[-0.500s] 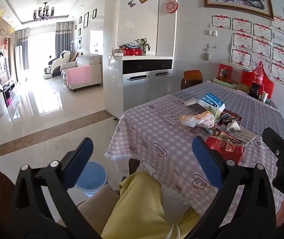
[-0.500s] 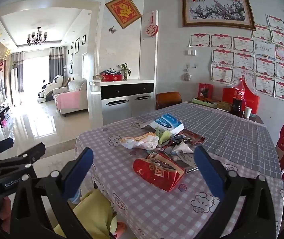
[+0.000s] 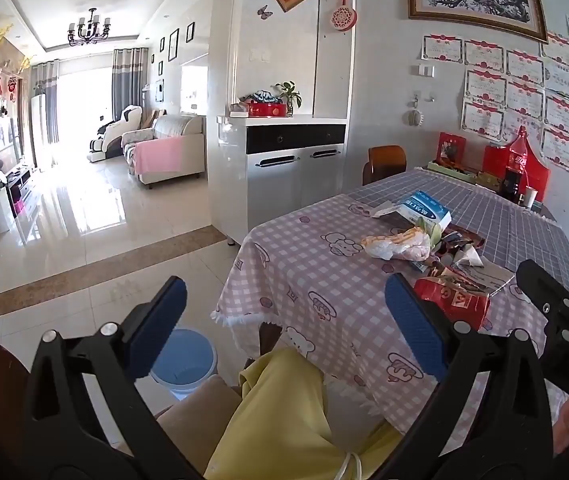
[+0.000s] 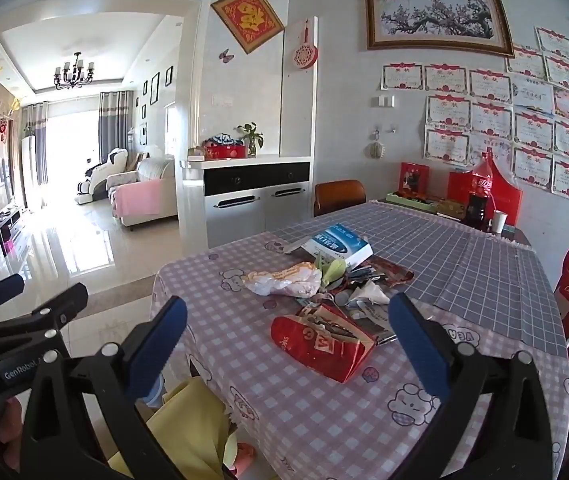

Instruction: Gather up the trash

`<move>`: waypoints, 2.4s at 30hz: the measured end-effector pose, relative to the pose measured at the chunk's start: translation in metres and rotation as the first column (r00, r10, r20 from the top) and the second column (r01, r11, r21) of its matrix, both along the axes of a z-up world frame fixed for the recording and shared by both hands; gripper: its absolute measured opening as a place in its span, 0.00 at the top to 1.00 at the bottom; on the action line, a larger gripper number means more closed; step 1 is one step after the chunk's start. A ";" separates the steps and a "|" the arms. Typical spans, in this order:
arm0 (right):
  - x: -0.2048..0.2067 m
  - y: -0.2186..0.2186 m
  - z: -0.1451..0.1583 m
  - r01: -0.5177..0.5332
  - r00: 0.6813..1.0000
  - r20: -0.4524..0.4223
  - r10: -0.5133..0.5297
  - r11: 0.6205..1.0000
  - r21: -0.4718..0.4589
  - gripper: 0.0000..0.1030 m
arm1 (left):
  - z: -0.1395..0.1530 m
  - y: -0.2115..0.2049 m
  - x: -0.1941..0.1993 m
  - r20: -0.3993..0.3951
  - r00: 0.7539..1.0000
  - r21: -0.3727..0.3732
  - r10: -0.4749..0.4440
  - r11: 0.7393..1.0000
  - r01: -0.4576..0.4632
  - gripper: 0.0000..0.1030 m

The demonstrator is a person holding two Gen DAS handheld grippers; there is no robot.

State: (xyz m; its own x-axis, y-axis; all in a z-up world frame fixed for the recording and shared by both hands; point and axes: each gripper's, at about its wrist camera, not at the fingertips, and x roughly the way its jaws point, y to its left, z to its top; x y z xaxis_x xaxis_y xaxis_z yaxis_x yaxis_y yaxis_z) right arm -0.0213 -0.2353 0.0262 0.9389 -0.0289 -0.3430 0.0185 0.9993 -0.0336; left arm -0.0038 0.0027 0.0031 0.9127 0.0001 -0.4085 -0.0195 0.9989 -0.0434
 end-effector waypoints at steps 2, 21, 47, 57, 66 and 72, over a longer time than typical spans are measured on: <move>0.000 0.007 -0.006 0.000 1.000 -0.006 0.000 1.000 -0.005 0.04 | 0.000 0.000 0.000 -0.001 1.000 0.000 0.001 1.000 -0.001 0.06; 0.004 0.008 -0.013 0.007 1.000 -0.030 -0.007 1.000 -0.003 0.04 | -0.001 -0.001 0.001 -0.009 1.000 -0.003 -0.010 1.000 0.010 0.06; 0.011 0.012 -0.018 -0.006 0.999 -0.045 0.006 1.000 -0.003 0.04 | -0.008 0.000 0.005 -0.017 1.000 -0.005 -0.011 1.000 0.011 0.06; 0.013 0.013 -0.017 -0.015 0.998 -0.054 0.015 1.000 0.008 0.04 | -0.010 -0.001 0.006 -0.022 1.000 -0.003 -0.011 1.000 0.011 0.06; 0.015 0.014 -0.019 -0.020 0.998 -0.063 0.020 1.000 0.007 0.04 | -0.011 -0.002 0.005 -0.029 0.999 0.000 -0.013 1.000 0.013 0.06; 0.016 0.016 -0.021 -0.023 0.998 -0.063 0.023 1.000 0.008 0.04 | -0.011 -0.003 0.005 -0.032 0.999 0.001 -0.011 1.000 0.011 0.06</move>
